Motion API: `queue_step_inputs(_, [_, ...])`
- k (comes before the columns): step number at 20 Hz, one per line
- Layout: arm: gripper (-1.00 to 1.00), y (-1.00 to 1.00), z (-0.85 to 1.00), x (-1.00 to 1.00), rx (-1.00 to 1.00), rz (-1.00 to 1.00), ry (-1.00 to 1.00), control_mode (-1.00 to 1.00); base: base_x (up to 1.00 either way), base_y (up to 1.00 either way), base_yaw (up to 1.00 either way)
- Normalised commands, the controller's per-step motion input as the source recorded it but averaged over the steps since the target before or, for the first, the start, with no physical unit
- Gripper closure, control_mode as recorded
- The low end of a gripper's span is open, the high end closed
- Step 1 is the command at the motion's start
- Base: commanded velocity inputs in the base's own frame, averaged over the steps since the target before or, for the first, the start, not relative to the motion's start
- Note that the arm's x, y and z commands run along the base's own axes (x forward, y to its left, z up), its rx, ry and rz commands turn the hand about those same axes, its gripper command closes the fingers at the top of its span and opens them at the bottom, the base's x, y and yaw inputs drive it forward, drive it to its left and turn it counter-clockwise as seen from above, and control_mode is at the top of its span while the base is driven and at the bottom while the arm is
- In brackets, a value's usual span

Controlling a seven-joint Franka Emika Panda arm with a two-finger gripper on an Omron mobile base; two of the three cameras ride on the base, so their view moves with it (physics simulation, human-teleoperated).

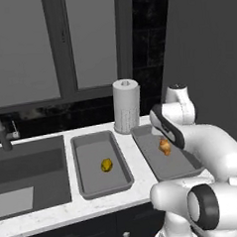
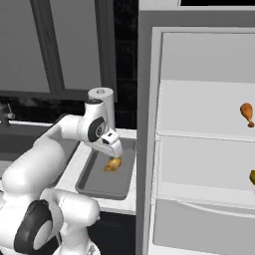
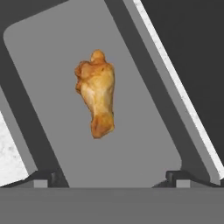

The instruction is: Place one lemon and one chicken drumstick in each tupperware on the nearby counter, to pack two identical lunches.

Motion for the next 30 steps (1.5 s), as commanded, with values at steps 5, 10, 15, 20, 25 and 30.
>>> queue_step_inputs(5, [-1.0,0.23,-0.08,-0.8,-0.1,0.11,0.0,1.0,-0.2,0.09,0.05])
queue_step_inputs(10, [-1.0,0.0,0.0,0.0,0.0,0.0,0.0,1.0,-1.0,0.61,0.35])
queue_step_inputs(15, [-1.0,0.0,0.0,0.0,0.0,0.0,0.0,1.0,-1.0,-0.3,0.12])
queue_step_inputs(20, [-1.0,0.0,0.0,0.0,0.0,0.0,0.0,1.0,-0.29,-1.0,-0.08])
queue_step_inputs(25, [-1.0,0.0,0.0,0.0,0.0,0.0,0.0,1.0,0.01,-1.0,-0.12])
queue_step_inputs(30, [-1.0,0.0,0.0,0.0,0.0,0.0,0.0,1.0,0.15,-0.79,-0.1])
